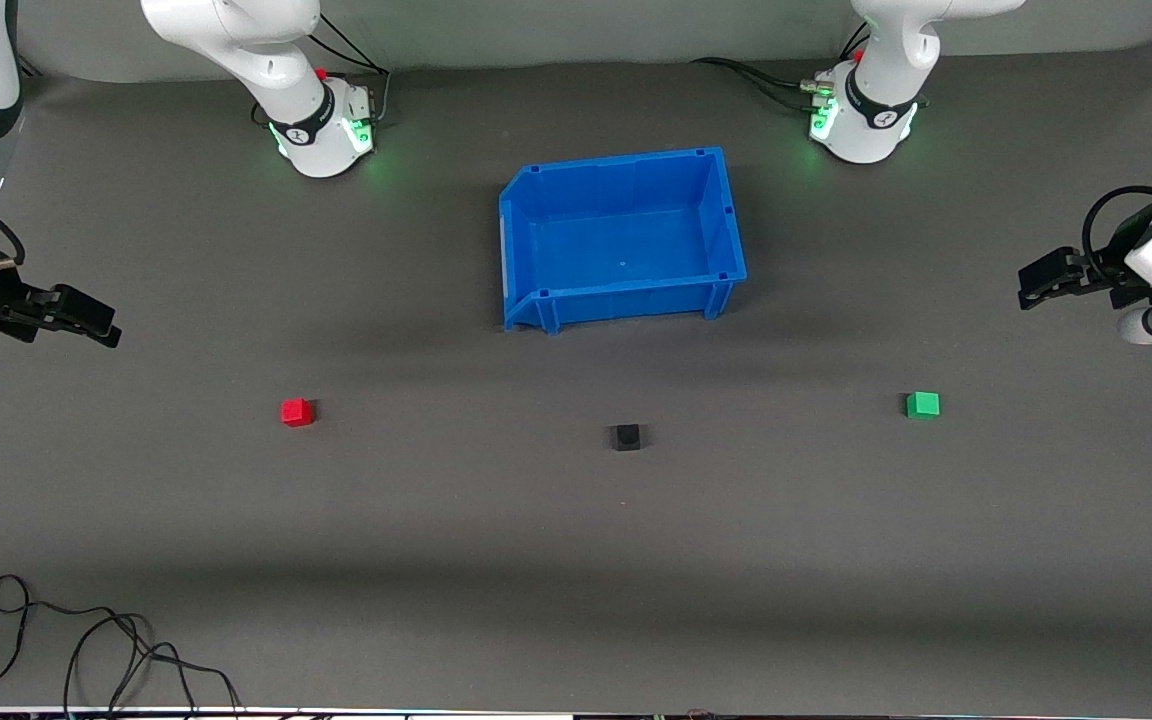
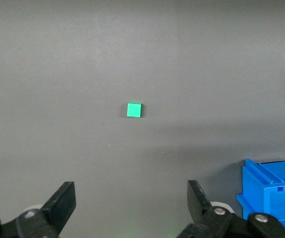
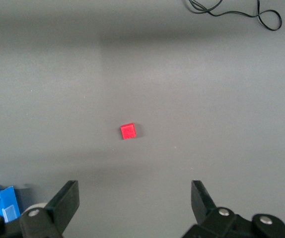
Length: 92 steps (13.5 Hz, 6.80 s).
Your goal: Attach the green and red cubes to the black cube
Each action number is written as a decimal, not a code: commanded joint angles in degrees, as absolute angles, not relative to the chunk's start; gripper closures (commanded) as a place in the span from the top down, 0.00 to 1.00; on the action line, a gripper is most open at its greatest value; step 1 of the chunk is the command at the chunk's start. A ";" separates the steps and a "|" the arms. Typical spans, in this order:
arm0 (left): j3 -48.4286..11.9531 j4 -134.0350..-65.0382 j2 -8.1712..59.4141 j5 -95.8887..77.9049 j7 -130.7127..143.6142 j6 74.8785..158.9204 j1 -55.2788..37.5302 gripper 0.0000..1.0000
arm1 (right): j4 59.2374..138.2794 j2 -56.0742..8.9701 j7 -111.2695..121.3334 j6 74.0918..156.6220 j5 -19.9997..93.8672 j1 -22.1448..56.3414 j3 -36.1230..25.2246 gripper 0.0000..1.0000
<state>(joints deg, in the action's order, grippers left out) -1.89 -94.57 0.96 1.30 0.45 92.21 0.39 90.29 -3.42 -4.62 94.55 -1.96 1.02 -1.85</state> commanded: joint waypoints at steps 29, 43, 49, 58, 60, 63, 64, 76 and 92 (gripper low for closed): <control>-2.02 -99.64 6.15 -12.38 66.36 99.56 10.63 1.00 | 114.16 -18.00 -2.64 128.55 0.70 3.51 -1.49 1.00; -2.29 -119.70 21.26 -28.98 55.12 133.32 11.78 1.00 | 125.42 -26.90 -1.23 154.78 0.70 3.08 -1.58 0.85; -2.20 -122.52 23.81 -35.77 46.14 138.16 12.13 1.00 | 125.77 -26.54 -1.14 154.95 0.70 2.99 -1.76 0.43; -2.29 -122.43 25.75 -36.74 46.05 140.45 12.04 0.31 | 125.68 -24.17 -2.37 154.16 4.02 2.99 -2.20 0.00; -2.29 -122.43 25.75 -36.74 46.14 140.45 12.13 0.16 | 125.16 -23.21 -3.33 152.94 9.81 3.16 -2.20 0.00; -2.20 -121.91 25.05 -36.74 46.40 139.40 12.22 0.16 | 124.28 -20.49 -10.42 149.43 12.74 3.69 -2.11 0.00; -2.20 -121.03 24.44 -36.74 47.10 138.79 12.83 0.16 | 123.84 -19.96 -15.16 147.33 12.74 3.69 -2.02 0.00; -2.55 -110.66 21.53 -36.83 66.68 131.11 2.31 0.16 | 103.92 -25.91 -75.00 131.51 12.83 15.11 -1.58 0.00; -2.46 -102.74 35.85 -35.95 92.81 154.16 -26.80 0.16 | 74.98 -46.83 -124.70 121.99 8.79 32.07 -1.76 0.00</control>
<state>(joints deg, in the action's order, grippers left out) -3.52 -104.31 34.05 -36.34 91.45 153.39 -25.36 81.59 -42.00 -120.19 124.20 10.24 30.50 -1.04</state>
